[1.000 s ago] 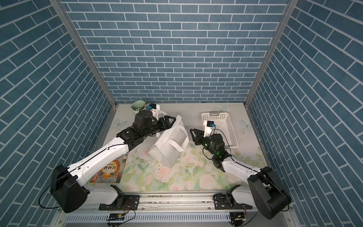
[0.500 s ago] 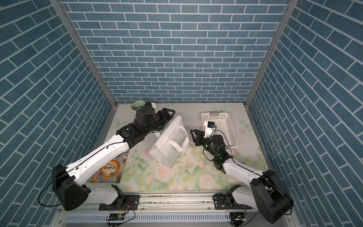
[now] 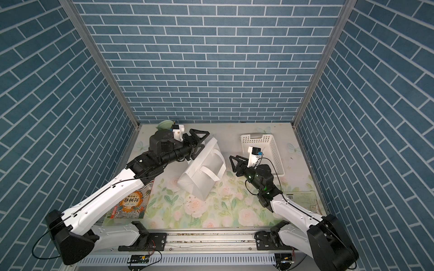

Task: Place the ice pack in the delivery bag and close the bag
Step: Reset both arms

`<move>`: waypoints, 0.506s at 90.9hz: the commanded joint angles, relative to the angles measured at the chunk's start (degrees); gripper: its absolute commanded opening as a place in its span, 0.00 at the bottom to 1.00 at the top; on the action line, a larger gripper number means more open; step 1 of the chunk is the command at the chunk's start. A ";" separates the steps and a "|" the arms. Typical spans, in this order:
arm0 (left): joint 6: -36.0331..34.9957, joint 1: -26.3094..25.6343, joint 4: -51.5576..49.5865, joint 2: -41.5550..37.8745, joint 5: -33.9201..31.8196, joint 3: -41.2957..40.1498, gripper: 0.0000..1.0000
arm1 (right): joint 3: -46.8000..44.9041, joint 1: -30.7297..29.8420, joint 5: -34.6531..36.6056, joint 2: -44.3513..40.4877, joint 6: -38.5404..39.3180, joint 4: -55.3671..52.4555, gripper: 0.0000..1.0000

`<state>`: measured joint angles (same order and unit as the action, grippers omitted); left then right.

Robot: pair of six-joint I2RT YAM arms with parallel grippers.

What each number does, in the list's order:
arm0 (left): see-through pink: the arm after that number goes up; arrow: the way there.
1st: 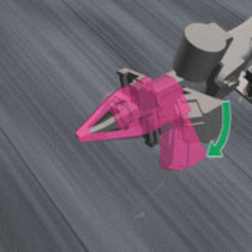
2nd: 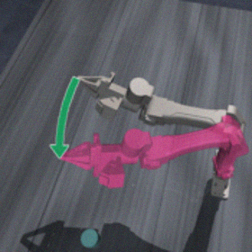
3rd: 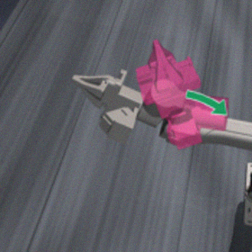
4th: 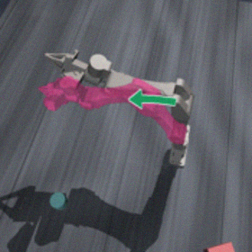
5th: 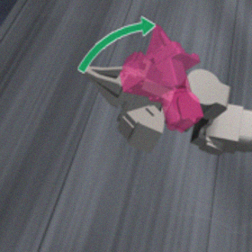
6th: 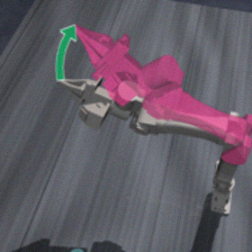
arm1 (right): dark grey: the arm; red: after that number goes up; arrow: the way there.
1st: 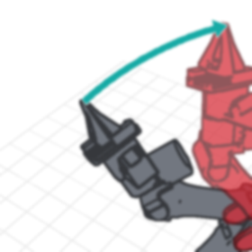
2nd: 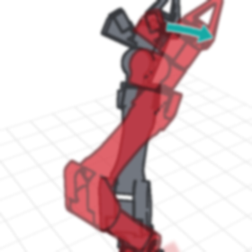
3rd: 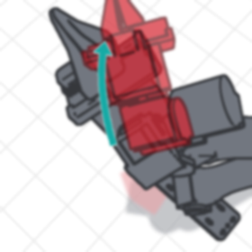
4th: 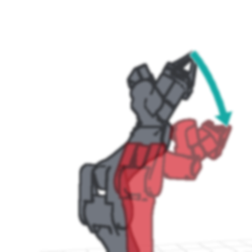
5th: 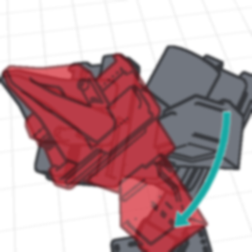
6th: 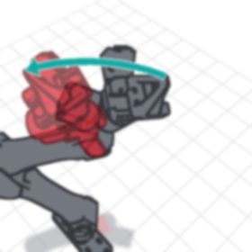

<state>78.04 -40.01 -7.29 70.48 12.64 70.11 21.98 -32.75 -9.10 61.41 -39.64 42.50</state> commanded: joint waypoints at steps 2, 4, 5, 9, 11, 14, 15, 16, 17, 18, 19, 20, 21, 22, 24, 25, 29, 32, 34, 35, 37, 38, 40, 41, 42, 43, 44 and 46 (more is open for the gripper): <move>-1.36 -0.33 2.95 -2.63 2.61 -0.70 0.87 | -1.57 -0.29 2.92 -3.92 2.83 -1.50 0.57; -2.31 -0.27 2.91 -3.24 2.00 -0.68 0.88 | -1.82 -0.29 3.38 -4.80 3.17 -2.00 0.59; -2.91 -0.30 2.90 -3.55 1.80 -0.68 0.88 | -1.88 -0.29 3.56 -5.20 3.34 -2.38 0.60; -5.65 -0.25 3.13 -4.54 0.84 -0.72 0.88 | -2.16 -0.29 4.29 -6.88 3.96 -3.39 0.62; -7.45 -0.27 3.06 -4.91 0.35 -0.58 0.89 | -2.26 -0.29 4.41 -7.65 4.33 -4.27 0.62; -11.00 -0.29 2.88 -5.48 -0.09 -0.20 0.90 | -2.29 -0.28 5.58 -8.89 4.77 -5.55 0.62; -12.04 -0.31 2.84 -5.68 -0.17 -0.08 0.91 | -2.33 -0.29 5.89 -9.39 4.93 -5.92 0.62; -12.92 -0.28 2.87 -5.82 -0.30 0.02 0.91 | -2.35 -0.29 6.18 -9.74 5.10 -6.28 0.63; -13.71 -0.26 2.75 -5.94 -0.41 0.11 0.92 | -2.37 -0.25 6.41 -10.17 5.28 -6.77 0.63; -14.45 -0.25 2.69 -6.08 -0.46 0.16 0.93 | -2.37 -0.27 6.66 -10.65 5.45 -7.14 0.63; -14.91 -0.25 2.62 -6.29 -0.49 0.23 0.94 | -2.42 -0.28 6.91 -11.11 5.62 -7.55 0.63; -15.32 -0.16 2.58 -6.39 -0.41 0.22 0.95 | -2.44 -0.29 7.13 -11.61 5.84 -7.89 0.63; -15.74 -0.11 2.65 -6.53 -0.33 0.17 0.96 | -2.50 -0.29 7.33 -11.99 6.04 -8.19 0.63; -16.22 0.00 2.86 -6.73 -0.07 0.10 0.96 | -2.53 -0.29 7.64 -12.57 6.18 -8.47 0.63; -17.78 0.21 3.74 -7.17 0.76 -0.17 0.96 | -2.55 -0.32 8.01 -13.43 6.56 -9.27 0.63; -18.60 0.29 4.29 -7.27 1.26 -0.38 0.96 | -2.59 -0.31 8.43 -13.95 6.70 -9.63 0.63; -21.77 0.38 6.38 -8.09 2.05 -0.89 0.97 | -2.89 -0.29 9.70 -15.74 7.32 -11.15 0.63; -24.30 0.45 6.12 -8.62 1.24 -0.74 0.97 | -3.23 -0.29 11.11 -17.13 7.68 -12.05 0.63; -26.26 0.43 5.50 -8.98 0.21 -0.47 0.97 | -3.49 -0.29 11.87 -18.23 8.01 -12.37 0.64; -27.41 0.40 5.12 -9.14 -0.33 -0.35 0.97 | -3.64 -0.25 12.20 -18.77 8.18 -12.49 0.64; -29.96 0.44 4.40 -9.37 -1.79 -0.15 0.97 | -3.92 -0.28 13.17 -19.61 8.66 -12.96 0.64; -31.28 0.45 4.00 -9.69 -2.65 -0.11 0.98 | -4.12 -0.24 13.56 -20.30 8.90 -13.23 0.64; -33.85 0.46 3.19 -10.22 -4.43 -0.07 0.99 | -4.31 -0.28 14.68 -21.20 9.41 -13.91 0.65; -35.56 0.41 2.78 -10.46 -5.77 -0.11 0.99 | -4.35 -0.29 15.05 -21.88 9.67 -14.19 0.66; -37.02 0.44 2.27 -10.72 -7.05 -0.17 0.99 | -4.38 -0.29 15.86 -22.40 9.93 -14.72 0.66; -38.42 0.45 1.92 -10.98 -8.40 -0.25 1.00 | -4.39 -0.29 16.61 -22.79 10.33 -15.25 0.67; -39.68 0.45 1.40 -11.29 -9.91 -0.37 1.00 | -4.39 -0.29 17.25 -23.38 10.70 -15.65 0.69; -42.22 0.46 0.61 -12.02 -13.04 -0.69 1.00 | -4.29 -0.29 18.59 -24.37 11.35 -16.74 0.74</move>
<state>53.43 -39.88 -4.32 61.23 10.41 69.71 18.46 -32.75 1.76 41.36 -33.63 31.48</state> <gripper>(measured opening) 0.993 0.659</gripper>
